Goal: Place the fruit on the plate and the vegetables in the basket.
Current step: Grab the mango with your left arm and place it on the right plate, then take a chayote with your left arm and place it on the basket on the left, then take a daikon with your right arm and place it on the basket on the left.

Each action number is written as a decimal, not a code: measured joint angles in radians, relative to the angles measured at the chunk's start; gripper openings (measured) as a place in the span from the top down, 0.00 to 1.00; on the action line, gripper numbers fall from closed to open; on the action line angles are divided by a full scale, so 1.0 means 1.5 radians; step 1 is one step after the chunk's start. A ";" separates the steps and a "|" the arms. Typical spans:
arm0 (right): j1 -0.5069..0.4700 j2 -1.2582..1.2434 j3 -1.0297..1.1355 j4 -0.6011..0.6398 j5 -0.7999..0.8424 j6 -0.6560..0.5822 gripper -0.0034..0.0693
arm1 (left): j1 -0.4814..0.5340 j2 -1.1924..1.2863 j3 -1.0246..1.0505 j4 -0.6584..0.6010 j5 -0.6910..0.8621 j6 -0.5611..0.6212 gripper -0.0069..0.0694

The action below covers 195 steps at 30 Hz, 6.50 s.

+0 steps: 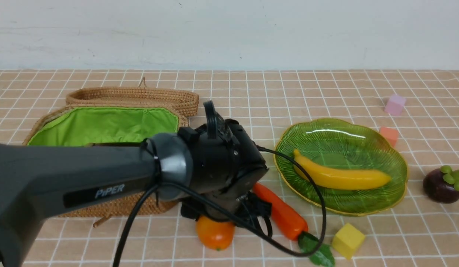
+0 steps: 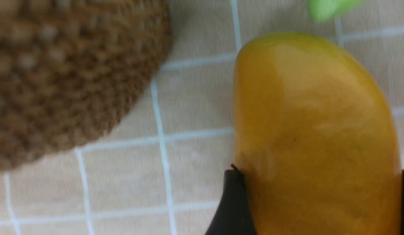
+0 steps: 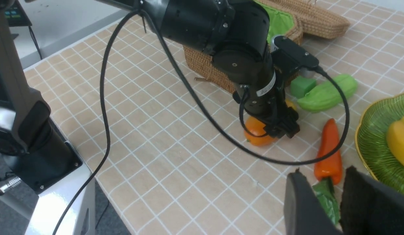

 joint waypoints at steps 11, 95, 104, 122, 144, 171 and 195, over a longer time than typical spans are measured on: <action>0.000 0.000 -0.001 -0.183 0.063 0.135 0.65 | -0.083 -0.072 -0.098 0.019 -0.004 0.184 0.19; 0.000 0.000 -0.002 -0.171 0.058 0.156 0.63 | 0.127 -0.053 -0.468 -0.087 0.247 0.766 0.34; 0.000 -0.001 -0.002 -0.098 -0.003 0.100 0.63 | 0.295 -0.195 -0.199 -0.088 0.203 1.046 0.34; 0.000 -0.001 -0.002 -0.037 0.015 0.100 0.63 | 0.306 -0.224 -0.136 -0.211 0.124 1.020 0.12; -0.103 0.440 -0.123 -0.029 0.133 0.024 0.63 | 0.140 -0.779 0.251 -0.380 0.002 0.716 0.93; -0.451 0.930 -0.245 0.257 -0.124 -0.318 0.34 | 0.140 -1.083 0.456 -0.458 -0.120 0.717 0.93; -0.365 0.931 -0.449 0.317 -0.081 -0.411 0.42 | 0.140 -1.083 0.456 -0.450 -0.084 0.717 0.93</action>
